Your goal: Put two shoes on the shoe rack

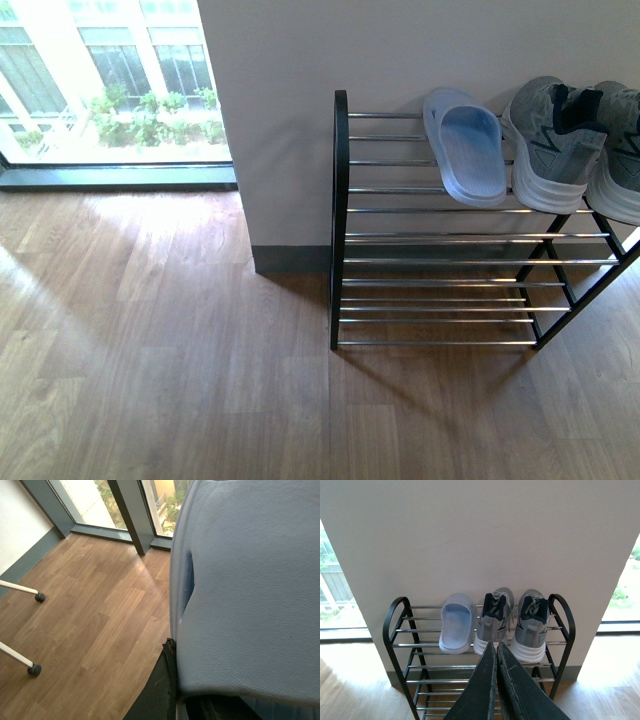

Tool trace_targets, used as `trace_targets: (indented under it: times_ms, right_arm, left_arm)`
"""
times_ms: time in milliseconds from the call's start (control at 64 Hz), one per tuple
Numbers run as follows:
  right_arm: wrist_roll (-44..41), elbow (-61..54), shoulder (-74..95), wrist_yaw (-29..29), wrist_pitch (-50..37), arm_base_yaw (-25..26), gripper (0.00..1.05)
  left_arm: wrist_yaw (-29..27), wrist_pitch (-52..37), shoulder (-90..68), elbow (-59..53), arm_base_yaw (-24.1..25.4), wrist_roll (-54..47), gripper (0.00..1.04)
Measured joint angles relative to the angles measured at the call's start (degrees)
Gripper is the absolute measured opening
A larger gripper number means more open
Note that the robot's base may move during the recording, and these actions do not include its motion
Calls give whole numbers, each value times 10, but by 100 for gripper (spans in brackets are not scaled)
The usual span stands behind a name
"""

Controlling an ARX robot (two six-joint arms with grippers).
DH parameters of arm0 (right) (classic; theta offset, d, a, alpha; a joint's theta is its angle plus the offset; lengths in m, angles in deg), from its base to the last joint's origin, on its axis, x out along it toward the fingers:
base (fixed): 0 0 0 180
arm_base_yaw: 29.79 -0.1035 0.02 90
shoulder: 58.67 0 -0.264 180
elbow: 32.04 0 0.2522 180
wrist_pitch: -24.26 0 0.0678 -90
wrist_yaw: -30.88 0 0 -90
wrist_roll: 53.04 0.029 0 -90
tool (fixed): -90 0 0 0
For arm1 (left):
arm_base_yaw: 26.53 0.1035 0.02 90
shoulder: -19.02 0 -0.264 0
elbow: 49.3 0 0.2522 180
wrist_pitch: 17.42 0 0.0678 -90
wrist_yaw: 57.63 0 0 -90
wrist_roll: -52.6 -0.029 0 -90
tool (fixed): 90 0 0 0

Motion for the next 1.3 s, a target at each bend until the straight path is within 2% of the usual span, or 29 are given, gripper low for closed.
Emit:
trace_targets:
  times_ms: [469, 547, 578, 1297]
  right_arm:
    - [0, 0, -1, -3, 0, 0, 79]
    - [0, 0, -2, -2, 1, 0, 94]
    - [0, 0, -2, -2, 1, 0, 97]
    - [0, 0, -2, 2, 1, 0, 96]
  left_arm:
    - [-4, 0, 1, 0, 0, 0, 2]
    - [-2, 0, 1, 0, 0, 0, 2]
    - [-2, 0, 1, 0, 0, 0, 2]
    - [1, 0, -2, 0, -1, 0, 2]
